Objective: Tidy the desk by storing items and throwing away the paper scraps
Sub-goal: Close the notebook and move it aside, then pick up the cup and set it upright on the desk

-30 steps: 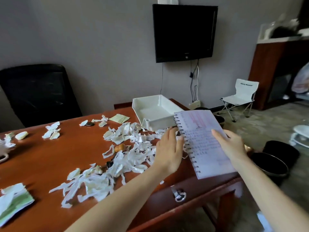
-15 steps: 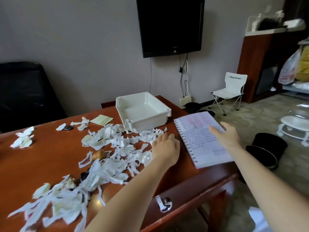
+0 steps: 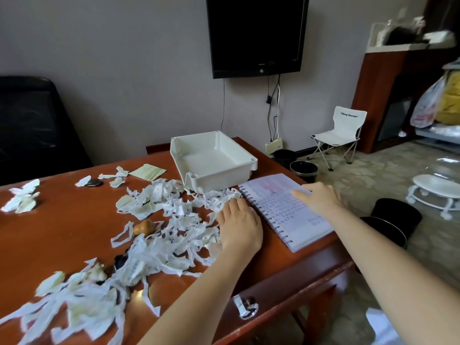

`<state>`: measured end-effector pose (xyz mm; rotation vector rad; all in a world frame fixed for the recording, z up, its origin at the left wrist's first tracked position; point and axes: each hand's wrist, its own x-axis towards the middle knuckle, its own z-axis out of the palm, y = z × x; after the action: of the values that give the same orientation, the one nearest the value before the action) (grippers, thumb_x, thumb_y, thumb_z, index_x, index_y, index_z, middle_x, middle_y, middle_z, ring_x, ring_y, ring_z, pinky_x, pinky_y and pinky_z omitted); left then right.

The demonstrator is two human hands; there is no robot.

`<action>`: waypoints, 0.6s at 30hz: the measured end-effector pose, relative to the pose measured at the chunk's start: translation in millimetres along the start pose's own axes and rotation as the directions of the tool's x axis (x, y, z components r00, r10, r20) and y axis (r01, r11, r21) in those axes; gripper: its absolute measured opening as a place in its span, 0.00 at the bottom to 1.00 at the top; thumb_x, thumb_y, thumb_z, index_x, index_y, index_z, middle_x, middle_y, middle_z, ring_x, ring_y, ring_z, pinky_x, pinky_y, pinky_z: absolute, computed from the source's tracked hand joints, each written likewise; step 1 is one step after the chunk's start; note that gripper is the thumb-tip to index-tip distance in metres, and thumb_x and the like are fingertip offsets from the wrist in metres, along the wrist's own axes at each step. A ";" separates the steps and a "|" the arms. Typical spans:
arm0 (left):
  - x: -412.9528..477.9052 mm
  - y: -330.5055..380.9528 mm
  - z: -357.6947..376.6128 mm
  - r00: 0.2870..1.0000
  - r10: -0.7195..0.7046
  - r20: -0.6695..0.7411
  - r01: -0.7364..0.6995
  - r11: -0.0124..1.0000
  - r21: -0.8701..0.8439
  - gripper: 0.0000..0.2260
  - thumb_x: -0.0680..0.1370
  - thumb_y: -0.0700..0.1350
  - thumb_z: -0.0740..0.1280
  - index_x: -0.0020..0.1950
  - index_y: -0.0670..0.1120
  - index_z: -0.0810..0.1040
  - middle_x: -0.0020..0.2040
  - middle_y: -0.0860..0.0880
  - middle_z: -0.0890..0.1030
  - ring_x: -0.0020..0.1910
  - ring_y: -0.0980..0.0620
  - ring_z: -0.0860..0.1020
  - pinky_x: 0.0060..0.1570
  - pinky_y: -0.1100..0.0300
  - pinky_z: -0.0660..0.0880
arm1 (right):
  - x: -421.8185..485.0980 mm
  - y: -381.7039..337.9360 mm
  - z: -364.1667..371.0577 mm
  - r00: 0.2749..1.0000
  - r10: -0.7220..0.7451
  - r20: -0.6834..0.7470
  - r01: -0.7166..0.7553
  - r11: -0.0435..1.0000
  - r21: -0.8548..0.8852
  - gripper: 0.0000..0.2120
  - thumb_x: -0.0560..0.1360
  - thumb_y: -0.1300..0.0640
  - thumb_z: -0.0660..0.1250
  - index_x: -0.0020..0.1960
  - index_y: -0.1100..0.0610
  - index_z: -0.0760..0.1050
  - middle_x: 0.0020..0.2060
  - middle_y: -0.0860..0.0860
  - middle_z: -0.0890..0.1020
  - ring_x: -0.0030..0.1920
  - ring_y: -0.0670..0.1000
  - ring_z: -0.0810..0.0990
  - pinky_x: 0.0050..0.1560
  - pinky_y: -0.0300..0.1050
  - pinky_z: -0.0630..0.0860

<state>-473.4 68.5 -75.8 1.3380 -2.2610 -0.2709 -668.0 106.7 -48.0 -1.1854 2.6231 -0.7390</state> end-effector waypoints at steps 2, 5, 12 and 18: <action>-0.3 0.9 -1.0 1.000 -0.005 0.000 0.005 1.000 -0.012 0.32 0.74 0.57 0.36 0.71 0.43 0.61 0.71 0.45 0.64 0.71 0.45 0.60 0.71 0.50 0.54 | -5.0 -9.6 2.1 1.000 -0.025 -0.002 0.025 0.998 -0.061 0.19 0.73 0.35 0.60 0.47 0.50 0.78 0.49 0.56 0.78 0.57 0.62 0.75 0.52 0.49 0.72; 1.2 0.1 -3.6 0.997 -0.040 0.067 0.040 0.999 0.003 0.34 0.75 0.63 0.40 0.73 0.45 0.59 0.76 0.46 0.57 0.75 0.45 0.52 0.72 0.48 0.49 | -10.4 -18.9 7.0 0.999 -0.038 -0.013 0.036 0.993 -0.111 0.20 0.74 0.35 0.58 0.51 0.49 0.78 0.53 0.56 0.79 0.57 0.60 0.75 0.48 0.47 0.69; -1.5 -3.4 -9.8 0.995 -0.073 0.060 0.072 0.997 0.030 0.26 0.78 0.60 0.53 0.71 0.47 0.62 0.73 0.48 0.62 0.73 0.45 0.54 0.70 0.46 0.51 | -17.4 -29.2 21.3 0.985 -0.104 -0.138 0.060 0.956 -0.288 0.23 0.76 0.36 0.53 0.57 0.49 0.77 0.57 0.55 0.77 0.58 0.59 0.75 0.48 0.47 0.68; -5.8 -4.1 -14.2 0.992 -0.083 0.095 0.078 0.996 0.054 0.26 0.78 0.60 0.52 0.72 0.48 0.61 0.73 0.47 0.63 0.74 0.44 0.54 0.71 0.45 0.49 | -23.5 -36.1 24.3 0.965 -0.206 -0.163 0.086 0.834 -0.544 0.23 0.78 0.39 0.51 0.60 0.50 0.77 0.60 0.52 0.75 0.60 0.55 0.69 0.57 0.49 0.65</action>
<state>-460.7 72.5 -67.1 1.4736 -2.3104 -0.3150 -620.1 94.9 -51.9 -1.5338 3.0643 -0.1432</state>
